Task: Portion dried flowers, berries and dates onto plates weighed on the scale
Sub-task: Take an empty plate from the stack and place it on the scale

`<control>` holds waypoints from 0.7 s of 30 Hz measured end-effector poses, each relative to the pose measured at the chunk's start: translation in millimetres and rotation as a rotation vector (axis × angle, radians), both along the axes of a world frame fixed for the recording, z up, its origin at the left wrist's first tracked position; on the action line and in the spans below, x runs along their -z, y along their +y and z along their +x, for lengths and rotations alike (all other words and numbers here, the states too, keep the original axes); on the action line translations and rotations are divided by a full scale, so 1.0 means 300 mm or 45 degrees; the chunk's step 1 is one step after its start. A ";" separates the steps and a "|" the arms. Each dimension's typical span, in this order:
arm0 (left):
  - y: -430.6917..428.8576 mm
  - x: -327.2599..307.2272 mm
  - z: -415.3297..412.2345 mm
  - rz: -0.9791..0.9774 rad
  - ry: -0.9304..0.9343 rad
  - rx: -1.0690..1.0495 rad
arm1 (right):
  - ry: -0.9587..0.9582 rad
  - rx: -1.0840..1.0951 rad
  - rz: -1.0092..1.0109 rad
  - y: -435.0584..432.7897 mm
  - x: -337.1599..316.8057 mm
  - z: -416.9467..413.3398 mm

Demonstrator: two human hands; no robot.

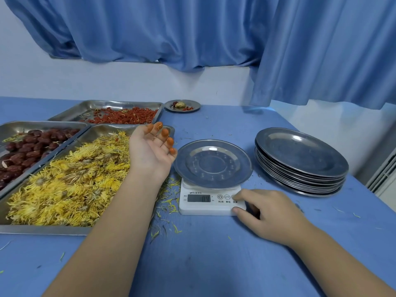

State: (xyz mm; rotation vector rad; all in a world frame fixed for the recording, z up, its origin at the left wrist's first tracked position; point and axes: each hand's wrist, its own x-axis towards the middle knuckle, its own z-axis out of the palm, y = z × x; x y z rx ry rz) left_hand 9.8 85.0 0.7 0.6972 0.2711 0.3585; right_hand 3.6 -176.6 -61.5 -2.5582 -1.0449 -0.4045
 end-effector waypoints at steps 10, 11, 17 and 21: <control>-0.023 -0.001 -0.003 0.142 -0.024 0.034 | 0.178 0.064 0.124 0.011 0.016 0.013; -0.024 -0.001 -0.004 0.166 -0.025 0.045 | 0.144 0.051 0.101 0.011 0.016 0.012; -0.037 -0.001 -0.002 0.477 0.014 0.008 | 0.054 0.050 0.115 0.006 0.003 0.013; -0.055 -0.014 0.005 0.800 0.052 -0.015 | 0.064 0.069 0.130 0.012 0.004 0.025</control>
